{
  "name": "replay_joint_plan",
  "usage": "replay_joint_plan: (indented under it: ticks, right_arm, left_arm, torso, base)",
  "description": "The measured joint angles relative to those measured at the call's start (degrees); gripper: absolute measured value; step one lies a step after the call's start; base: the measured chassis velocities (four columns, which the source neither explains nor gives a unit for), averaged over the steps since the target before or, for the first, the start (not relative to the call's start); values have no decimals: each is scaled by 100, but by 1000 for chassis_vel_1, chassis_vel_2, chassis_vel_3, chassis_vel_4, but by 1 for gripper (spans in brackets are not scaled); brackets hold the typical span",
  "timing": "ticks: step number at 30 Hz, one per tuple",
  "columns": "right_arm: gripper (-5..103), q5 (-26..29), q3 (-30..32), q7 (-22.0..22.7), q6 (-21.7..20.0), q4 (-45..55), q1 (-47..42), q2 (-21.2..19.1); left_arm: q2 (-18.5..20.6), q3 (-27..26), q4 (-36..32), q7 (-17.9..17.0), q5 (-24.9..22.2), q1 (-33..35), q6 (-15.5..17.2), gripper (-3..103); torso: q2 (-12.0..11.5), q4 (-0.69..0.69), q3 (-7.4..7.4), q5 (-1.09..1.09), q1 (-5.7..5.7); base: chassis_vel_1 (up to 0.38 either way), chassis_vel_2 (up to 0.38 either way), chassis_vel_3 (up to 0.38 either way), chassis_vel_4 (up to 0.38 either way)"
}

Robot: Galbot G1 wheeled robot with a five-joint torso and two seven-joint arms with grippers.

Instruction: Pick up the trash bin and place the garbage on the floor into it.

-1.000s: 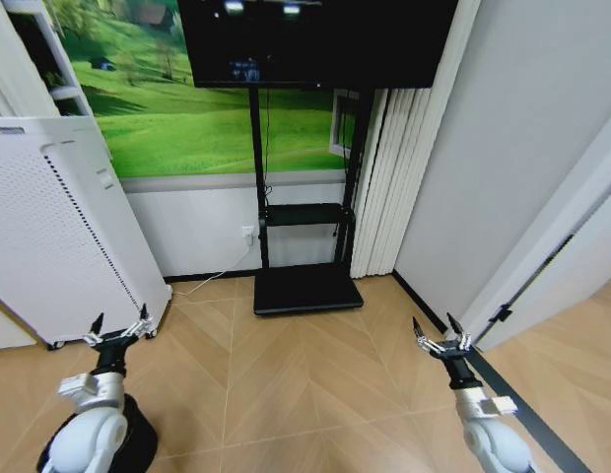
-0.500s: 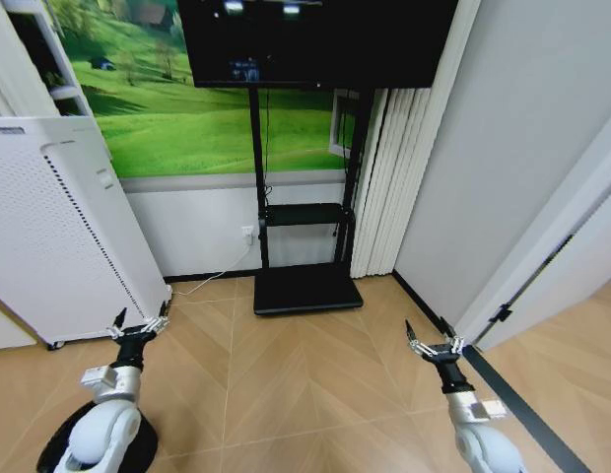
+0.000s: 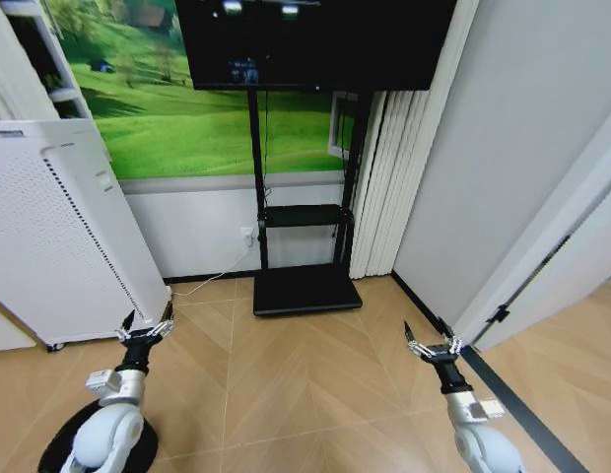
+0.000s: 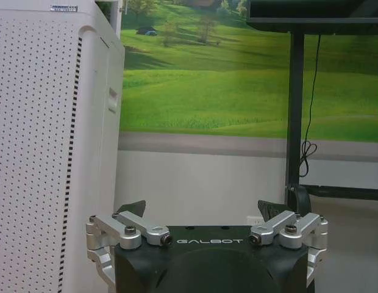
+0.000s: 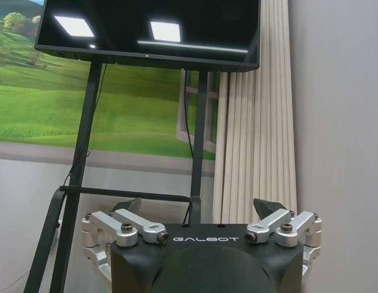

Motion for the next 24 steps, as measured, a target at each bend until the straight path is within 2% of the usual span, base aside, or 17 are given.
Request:
replay_joint_plan:
  ticks: [24]
  right_arm:
    - [100,42,-28,-120,88,-122,34,-4]
  left_arm:
    - [-23,-51,-107,-25,-116,9,125,100]
  torso:
    - [632,0,447,0,185]
  base:
    - [0,0,0,0]
